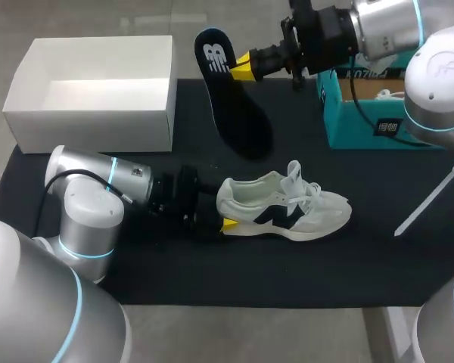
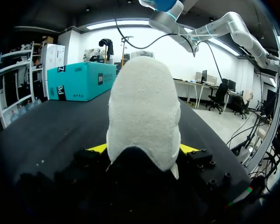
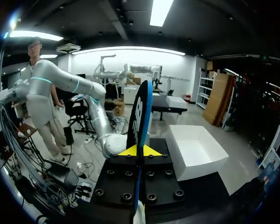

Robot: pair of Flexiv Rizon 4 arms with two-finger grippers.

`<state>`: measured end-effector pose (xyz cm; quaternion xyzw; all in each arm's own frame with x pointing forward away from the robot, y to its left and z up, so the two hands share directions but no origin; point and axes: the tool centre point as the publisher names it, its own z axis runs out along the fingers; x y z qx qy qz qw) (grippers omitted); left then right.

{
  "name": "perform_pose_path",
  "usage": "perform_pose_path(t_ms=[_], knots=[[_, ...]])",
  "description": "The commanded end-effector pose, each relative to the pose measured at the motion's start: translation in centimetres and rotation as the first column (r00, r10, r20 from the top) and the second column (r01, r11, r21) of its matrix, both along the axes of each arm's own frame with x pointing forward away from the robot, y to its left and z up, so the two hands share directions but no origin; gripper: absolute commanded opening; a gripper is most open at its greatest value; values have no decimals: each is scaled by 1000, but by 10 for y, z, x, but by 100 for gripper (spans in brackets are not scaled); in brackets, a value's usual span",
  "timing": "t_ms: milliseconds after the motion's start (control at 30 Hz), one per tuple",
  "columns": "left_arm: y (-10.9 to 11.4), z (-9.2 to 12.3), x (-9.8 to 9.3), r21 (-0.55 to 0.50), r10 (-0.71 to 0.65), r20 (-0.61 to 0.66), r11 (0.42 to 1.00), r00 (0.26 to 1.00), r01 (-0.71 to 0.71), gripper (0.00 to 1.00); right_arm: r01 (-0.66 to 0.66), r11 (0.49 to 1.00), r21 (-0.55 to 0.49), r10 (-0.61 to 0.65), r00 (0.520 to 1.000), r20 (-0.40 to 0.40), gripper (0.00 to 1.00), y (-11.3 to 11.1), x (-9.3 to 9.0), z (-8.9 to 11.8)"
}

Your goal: Take the shoe out of the shoebox, open the shoe tongue, remove and reinsert the insole, then place the shoe into the shoebox

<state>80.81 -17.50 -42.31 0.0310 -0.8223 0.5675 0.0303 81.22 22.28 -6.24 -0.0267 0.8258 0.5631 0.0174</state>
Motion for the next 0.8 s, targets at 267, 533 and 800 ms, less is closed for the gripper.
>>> perform_pose_path(t_ms=[267,533,800], knots=[[0,-1,-1,0,1,1,1000,1000,-1,0,186,983,5,-186,982,38,0,-22,-74,29],[0,-1,-1,0,1,1,1000,1000,-1,0,293,956,20,-294,955,26,0,-43,-111,34],[0,-1,-1,0,1,1,1000,1000,-1,0,345,938,30,-345,938,7,0,-61,-124,29]])
